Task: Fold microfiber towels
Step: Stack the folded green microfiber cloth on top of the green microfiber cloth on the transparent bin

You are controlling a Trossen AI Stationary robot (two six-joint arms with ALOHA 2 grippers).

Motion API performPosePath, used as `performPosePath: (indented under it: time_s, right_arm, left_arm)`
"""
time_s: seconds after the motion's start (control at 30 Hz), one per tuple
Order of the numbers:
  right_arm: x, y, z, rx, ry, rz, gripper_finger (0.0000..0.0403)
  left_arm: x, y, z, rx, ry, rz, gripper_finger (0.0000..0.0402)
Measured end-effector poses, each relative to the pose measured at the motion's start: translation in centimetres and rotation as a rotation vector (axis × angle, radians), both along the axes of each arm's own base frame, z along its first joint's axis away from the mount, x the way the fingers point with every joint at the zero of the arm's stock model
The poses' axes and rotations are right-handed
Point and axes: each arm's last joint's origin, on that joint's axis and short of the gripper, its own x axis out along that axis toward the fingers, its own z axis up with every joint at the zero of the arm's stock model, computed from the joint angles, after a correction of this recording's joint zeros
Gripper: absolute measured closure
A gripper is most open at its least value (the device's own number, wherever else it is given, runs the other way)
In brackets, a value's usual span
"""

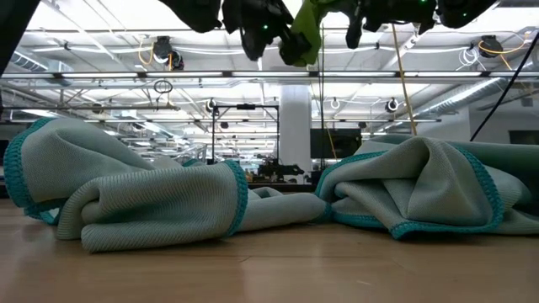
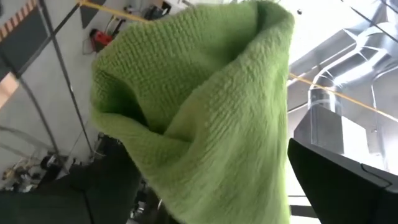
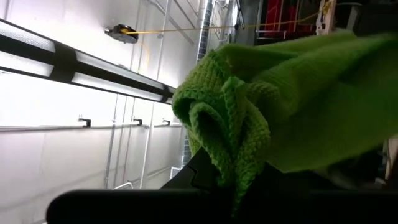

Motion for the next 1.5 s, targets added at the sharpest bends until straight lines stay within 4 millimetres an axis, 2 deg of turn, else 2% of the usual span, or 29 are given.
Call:
performPosePath:
  time_s: [0.17,0.27,0.37,0.57,0.6,0.63,0.77,0.87,0.97,1.07,1.17,1.33,1.5]
  right_arm:
    - [0.0,0.0,0.0,0.015,-0.006,0.012,0.0383]
    - [0.0,0.0,0.0,0.025,-0.008,0.037,0.0383]
    - [-0.1,-0.1,0.0,0.04,-0.004,0.06,0.0383]
    - [-0.1,-0.4,-0.4,0.054,0.033,0.094,0.0383]
    - [-0.2,-0.4,-0.4,0.052,0.033,0.091,0.0383]
    - [-0.3,-0.5,-0.4,0.049,0.034,0.084,0.0382]
    - [-0.5,-0.9,-0.4,0.04,0.04,0.079,0.035]
    - [-0.8,-1.2,-0.4,0.026,0.053,0.109,0.0292]
    - [-1.2,-1.6,-0.5,0.024,0.067,0.129,0.0224]
    - [-1.7,-2.0,-0.6,0.031,0.093,0.134,0.0163]
    - [-2.3,-2.3,-0.5,0.019,0.104,0.141,0.0117]
    - [-3.0,-2.8,-0.4,0.004,0.114,0.133,0.0089]
    - [-3.4,-3.3,-0.7,-0.003,0.143,0.126,0.009]
  left_arm:
    - [-0.2,0.8,0.0,0.047,0.05,0.017,0.0016]
    - [-0.5,1.5,0.0,0.076,0.078,0.041,0.0058]
    - [-0.9,2.5,0.2,0.132,0.105,0.08,0.0137]
    - [-1.5,3.9,0.8,0.265,0.144,0.097,0.0341]
    - [-1.6,4.0,0.8,0.283,0.161,0.098,0.037]
    - [-1.6,4.2,0.9,0.298,0.169,0.101,0.0382]
    - [-2.0,5.1,1.1,0.349,0.188,0.1,0.0384]
    - [-2.6,5.6,1.4,0.391,0.233,0.12,0.039]
    - [-3.9,6.3,2.6,0.421,0.291,0.157,0.039]
    - [-5.6,6.5,3.7,0.428,0.45,0.185,0.039]
    - [-7.8,5.9,4.6,0.399,0.675,0.192,0.039]
    - [-12.4,3.7,5.6,0.252,0.988,0.262,0.0391]
    - [-15.5,1.2,4.4,0.055,1.205,0.315,0.0391]
